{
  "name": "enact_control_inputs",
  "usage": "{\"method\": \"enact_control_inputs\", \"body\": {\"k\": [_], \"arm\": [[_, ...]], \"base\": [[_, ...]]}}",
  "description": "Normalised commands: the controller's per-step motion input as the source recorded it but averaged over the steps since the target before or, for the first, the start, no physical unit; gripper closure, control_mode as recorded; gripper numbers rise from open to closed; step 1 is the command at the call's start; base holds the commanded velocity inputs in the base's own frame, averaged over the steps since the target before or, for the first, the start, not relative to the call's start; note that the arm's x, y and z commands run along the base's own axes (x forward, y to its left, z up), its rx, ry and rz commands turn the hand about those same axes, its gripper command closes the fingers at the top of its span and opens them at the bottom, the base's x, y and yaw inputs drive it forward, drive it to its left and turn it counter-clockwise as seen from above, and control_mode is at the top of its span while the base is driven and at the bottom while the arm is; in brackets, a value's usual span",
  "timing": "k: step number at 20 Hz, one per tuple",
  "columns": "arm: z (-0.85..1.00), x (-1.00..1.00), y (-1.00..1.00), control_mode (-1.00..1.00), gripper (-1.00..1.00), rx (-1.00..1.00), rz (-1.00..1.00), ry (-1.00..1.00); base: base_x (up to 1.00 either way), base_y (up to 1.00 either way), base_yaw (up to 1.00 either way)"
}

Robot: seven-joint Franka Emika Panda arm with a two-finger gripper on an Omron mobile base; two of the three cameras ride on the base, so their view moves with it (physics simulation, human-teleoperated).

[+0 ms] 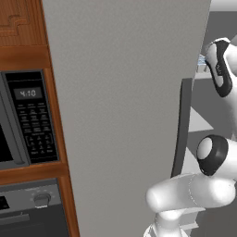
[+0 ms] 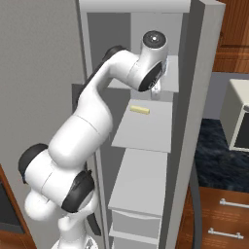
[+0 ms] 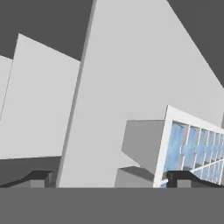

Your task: Open the freezer door, pick up the ice cube tray from the freezer, and place it on the dining counter.

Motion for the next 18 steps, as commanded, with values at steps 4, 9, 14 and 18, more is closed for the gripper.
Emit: {"method": "enact_control_inputs", "body": {"k": [4,9,14,18], "arm": [[-0.03,0.42,-0.09,-1.0,-1.0,-0.01,-0.03,-0.03],[0.0,-0.03,-0.11,-1.0,-1.0,-0.05,0.0,-0.4],[-0.49,0.26,0.14,-1.0,-1.0,-0.14,0.0,-0.33],[-0.56,0.2,0.36,-1.0,-1.0,-0.12,0.0,-0.11]], "base": [[0.0,0.0,0.0],[0.0,0.0,0.0],[0.0,0.0,0.0],[0.0,0.0,0.0]]}}
